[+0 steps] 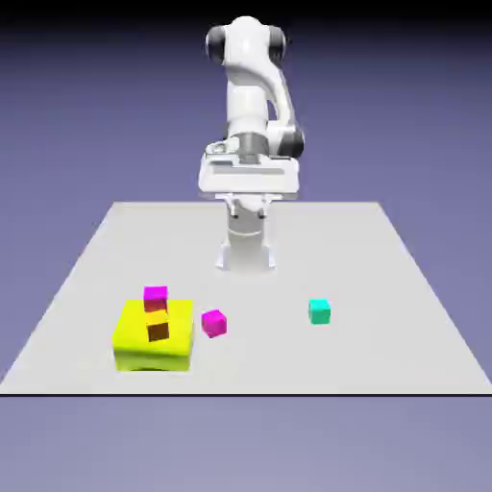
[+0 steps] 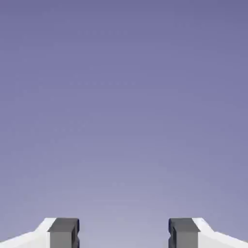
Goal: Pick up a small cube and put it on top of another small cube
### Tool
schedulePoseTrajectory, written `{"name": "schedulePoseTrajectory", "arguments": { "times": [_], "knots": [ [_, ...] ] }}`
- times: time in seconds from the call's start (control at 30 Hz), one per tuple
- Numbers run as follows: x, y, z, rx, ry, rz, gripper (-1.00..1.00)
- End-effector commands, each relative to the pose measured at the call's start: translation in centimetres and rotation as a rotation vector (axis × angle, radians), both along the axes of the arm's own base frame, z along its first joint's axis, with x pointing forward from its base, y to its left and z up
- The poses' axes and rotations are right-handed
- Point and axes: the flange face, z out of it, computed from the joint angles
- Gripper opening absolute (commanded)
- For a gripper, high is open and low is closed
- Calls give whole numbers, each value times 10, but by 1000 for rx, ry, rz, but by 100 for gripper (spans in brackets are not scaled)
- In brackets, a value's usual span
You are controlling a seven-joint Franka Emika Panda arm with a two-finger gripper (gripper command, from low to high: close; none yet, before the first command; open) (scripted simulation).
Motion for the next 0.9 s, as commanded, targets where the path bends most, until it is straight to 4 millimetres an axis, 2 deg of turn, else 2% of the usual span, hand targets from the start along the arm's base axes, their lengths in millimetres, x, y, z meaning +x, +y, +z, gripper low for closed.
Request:
{"name": "schedulePoseTrajectory", "arguments": {
  "times": [0.0,0.17,0.4,0.63,0.87],
  "knots": [
    [1,8,-15,-31,57,38,0],
    [-4,44,-91,-209,331,223,0],
    [-37,73,-188,-520,671,469,0],
    [-83,74,-265,-906,934,697,0],
    [-120,55,-318,-1359,1087,904,0]
  ]
}}
